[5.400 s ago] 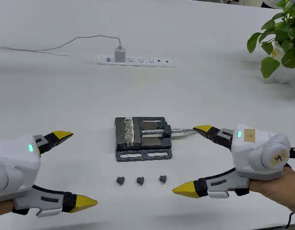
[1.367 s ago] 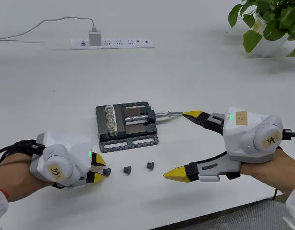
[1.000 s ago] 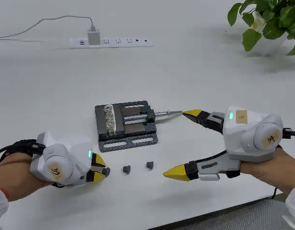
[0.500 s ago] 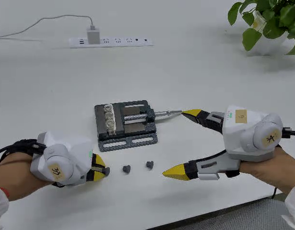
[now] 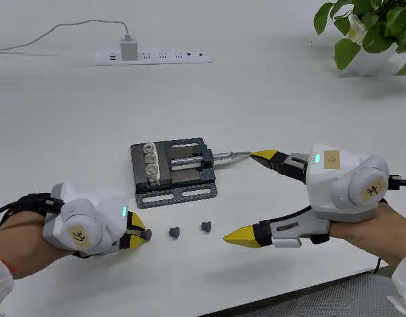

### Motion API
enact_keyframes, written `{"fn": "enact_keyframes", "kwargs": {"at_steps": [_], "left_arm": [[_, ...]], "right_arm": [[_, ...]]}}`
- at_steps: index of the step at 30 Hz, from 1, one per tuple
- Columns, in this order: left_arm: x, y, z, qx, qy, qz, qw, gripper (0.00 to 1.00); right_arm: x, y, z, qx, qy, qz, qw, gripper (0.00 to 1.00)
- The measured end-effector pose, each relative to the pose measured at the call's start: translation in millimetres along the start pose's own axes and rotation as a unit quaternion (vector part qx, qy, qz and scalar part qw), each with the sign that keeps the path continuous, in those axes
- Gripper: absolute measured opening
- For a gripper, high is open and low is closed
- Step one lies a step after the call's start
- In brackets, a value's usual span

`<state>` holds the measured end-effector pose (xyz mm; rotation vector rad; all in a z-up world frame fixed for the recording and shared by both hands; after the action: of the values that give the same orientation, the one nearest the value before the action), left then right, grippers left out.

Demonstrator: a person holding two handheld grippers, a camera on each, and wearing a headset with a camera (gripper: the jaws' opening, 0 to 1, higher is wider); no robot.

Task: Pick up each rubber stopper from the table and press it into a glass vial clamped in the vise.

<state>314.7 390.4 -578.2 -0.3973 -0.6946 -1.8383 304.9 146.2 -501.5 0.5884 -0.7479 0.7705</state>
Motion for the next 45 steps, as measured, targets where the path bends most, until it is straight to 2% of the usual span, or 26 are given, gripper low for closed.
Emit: {"fn": "enact_keyframes", "kwargs": {"at_steps": [8, 12, 13, 15, 17, 21, 24, 27, 29, 32, 36, 42, 43, 45], "left_arm": [[4.5, 0.9, 6.8, 0.022, -0.013, 0.041, 0.9988, 0.04], [11.2, 3.1, 17.3, 0.046, -0.029, 0.070, 0.9961, 0.04], [14.3, 3.9, 21.3, 0.056, -0.037, 0.081, 0.9944, 0.04], [18.6, 5.4, 28.0, 0.072, -0.044, 0.087, 0.9927, 0.04], [24.0, 6.9, 36.6, 0.091, -0.057, 0.104, 0.9888, 0.04], [34.2, 9.5, 53.3, 0.119, -0.066, 0.115, 0.9840, 0.04], [45.6, 11.4, 65.6, 0.137, -0.087, 0.127, 0.9785, 0.04], [56.6, 13.4, 77.5, 0.153, -0.093, 0.129, 0.9754, 0.04], [65.1, 15.3, 86.2, 0.163, -0.105, 0.138, 0.9713, 0.04], [76.2, 17.6, 97.9, 0.172, -0.115, 0.145, 0.9675, 0.04], [90.8, 19.4, 110.8, 0.177, -0.127, 0.149, 0.9644, 0.04], [108.7, 20.0, 123.2, 0.180, -0.135, 0.144, 0.9637, 0.04], [111.5, 19.7, 125.0, 0.180, -0.134, 0.142, 0.9640, 0.04], [114.7, 19.0, 127.2, 0.181, -0.134, 0.138, 0.9645, 0.04]], "right_arm": [[4.7, 4.2, -1.5, 0.005, -0.003, 0.005, 1.0000, 0.92], [13.2, 8.8, -1.0, 0.011, -0.008, 0.012, 0.9998, 0.92], [16.5, 10.3, -0.7, 0.012, -0.010, 0.015, 0.9998, 0.91], [20.7, 12.5, -0.3, 0.015, -0.010, 0.020, 0.9996, 0.90], [27.4, 16.1, 0.1, 0.019, -0.015, 0.031, 0.9992, 0.89], [41.5, 22.4, 0.7, 0.029, -0.022, 0.038, 0.9986, 0.87], [52.8, 27.9, 1.7, 0.039, -0.027, 0.039, 0.9981, 0.82], [63.4, 33.6, 3.3, 0.051, -0.026, 0.040, 0.9976, 0.76], [72.4, 38.9, 5.2, 0.060, -0.032, 0.041, 0.9968, 0.72], [83.2, 45.5, 7.8, 0.075, -0.026, 0.033, 0.9963, 0.66], [96.4, 55.7, 12.8, 0.091, -0.019, 0.031, 0.9952, 0.58], [111.9, 67.2, 20.0, 0.126, -0.030, 0.029, 0.9912, 0.47], [113.8, 69.4, 21.0, 0.137, -0.028, 0.028, 0.9897, 0.43], [115.8, 71.2, 22.0, 0.144, -0.026, 0.025, 0.9889, 0.39]]}}
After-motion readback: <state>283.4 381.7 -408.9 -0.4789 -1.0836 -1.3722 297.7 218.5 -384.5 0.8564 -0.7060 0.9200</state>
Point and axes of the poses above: the centre of the closed fingertips' face, and the gripper's own axes: z roughly backward along the fingers, y roughly to its left, x roughly out of its top, the point moved 9 cm from there along z, roughly backward along the fingers, and after that the axes turned 15 degrees about -z, right-handed, at the moved point
